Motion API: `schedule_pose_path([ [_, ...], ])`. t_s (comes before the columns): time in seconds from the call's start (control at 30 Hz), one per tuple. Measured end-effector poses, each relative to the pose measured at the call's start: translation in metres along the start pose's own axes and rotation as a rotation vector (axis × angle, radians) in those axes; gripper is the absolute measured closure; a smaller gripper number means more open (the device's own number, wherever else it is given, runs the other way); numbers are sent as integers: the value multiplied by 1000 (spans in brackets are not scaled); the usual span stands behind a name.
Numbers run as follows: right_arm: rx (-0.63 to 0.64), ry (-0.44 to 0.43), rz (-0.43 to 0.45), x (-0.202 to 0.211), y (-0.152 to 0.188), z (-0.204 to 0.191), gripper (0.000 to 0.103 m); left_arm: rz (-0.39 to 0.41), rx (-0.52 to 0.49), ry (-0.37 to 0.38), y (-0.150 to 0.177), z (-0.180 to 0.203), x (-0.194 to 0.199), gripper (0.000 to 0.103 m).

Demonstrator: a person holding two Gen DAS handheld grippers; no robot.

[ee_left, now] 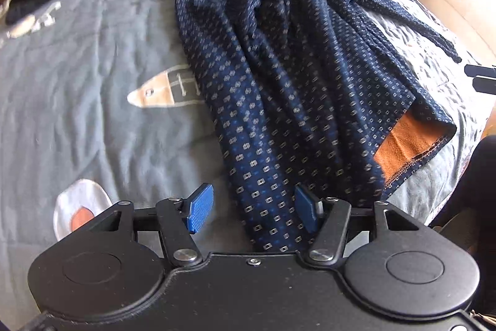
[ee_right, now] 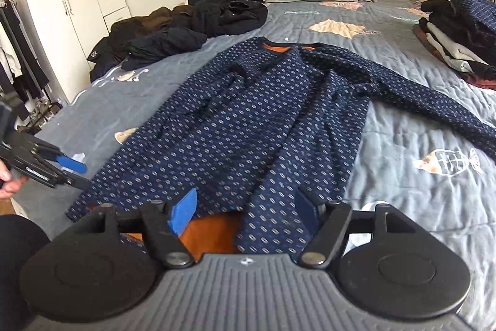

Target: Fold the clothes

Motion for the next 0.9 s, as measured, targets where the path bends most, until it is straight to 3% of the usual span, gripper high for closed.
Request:
schedule_pose_path([
  [0.13, -9, -21, 1, -3, -8, -9, 32, 23, 11, 75, 1, -7, -5, 47],
  [0.23, -4, -31, -10, -8, -12, -16, 32, 40, 23, 129, 0, -6, -13, 60],
  [0.33, 6, -28, -22, -16, -16, -21, 32, -13, -19, 60, 0, 0, -31, 62],
  [0.43, 13, -34, -26, -21, -17, -26, 32, 18, 14, 81, 2, -1, -35, 64],
  [0.47, 12, -39, -27, -22, -17, -27, 32, 34, 26, 99, 2, -2, -33, 87],
  [0.5, 10, -43, -29, -24, -17, -28, 32, 50, 38, 117, 2, -2, -31, 97],
  [0.53, 11, -45, -31, -25, -17, -29, 32, 57, 38, 119, 1, -3, -29, 97],
  [0.67, 10, -43, -37, -28, -18, -31, 32, 76, -14, 36, -9, -11, -9, 98],
  [0.9, 13, -37, -29, -26, -22, -29, 32, 81, -87, -322, -25, -75, 62, 98],
])
Point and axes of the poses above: each gripper's, at about its wrist camera, not at the fingertips, and x roughly against the way its jaws point, z to its right, y to its underside, the point moved 2 cm from there along -x, roughly the way its jaws point, and after that the axes turned 3 degrees about -x, right-handed, at the moved point
